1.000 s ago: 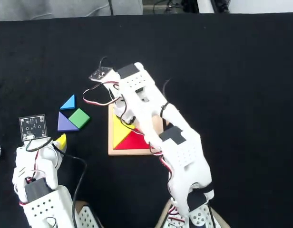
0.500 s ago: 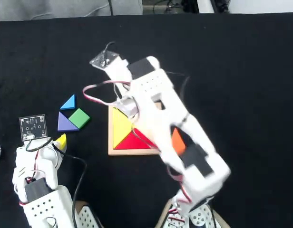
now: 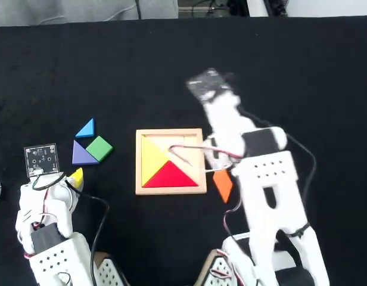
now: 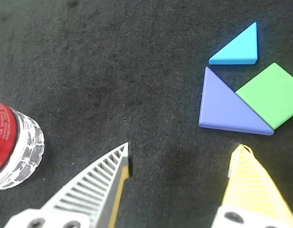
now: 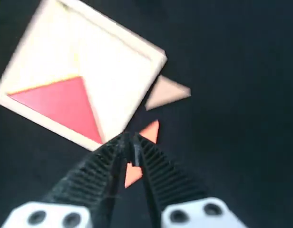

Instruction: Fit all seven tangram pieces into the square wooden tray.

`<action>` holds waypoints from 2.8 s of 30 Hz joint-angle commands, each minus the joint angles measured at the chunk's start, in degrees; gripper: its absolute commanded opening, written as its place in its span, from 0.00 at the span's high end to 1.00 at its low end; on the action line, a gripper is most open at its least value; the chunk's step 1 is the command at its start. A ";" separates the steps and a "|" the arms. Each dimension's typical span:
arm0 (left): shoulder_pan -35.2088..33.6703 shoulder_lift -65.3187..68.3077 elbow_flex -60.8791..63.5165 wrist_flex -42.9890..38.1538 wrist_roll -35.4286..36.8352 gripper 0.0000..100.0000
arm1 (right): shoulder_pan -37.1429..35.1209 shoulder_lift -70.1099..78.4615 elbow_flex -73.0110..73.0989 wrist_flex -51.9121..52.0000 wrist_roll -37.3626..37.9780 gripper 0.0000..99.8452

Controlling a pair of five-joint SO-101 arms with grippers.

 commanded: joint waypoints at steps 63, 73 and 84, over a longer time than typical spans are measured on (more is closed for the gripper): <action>0.75 -0.09 1.01 0.18 -0.70 0.67 | 11.25 22.73 6.37 -18.99 10.11 0.99; 0.75 -0.09 1.01 0.18 -0.70 0.67 | -0.09 23.34 -6.20 -7.30 -3.78 0.99; 0.75 -0.09 1.01 0.18 -0.70 0.67 | -13.36 23.34 -12.00 -6.51 -24.09 0.99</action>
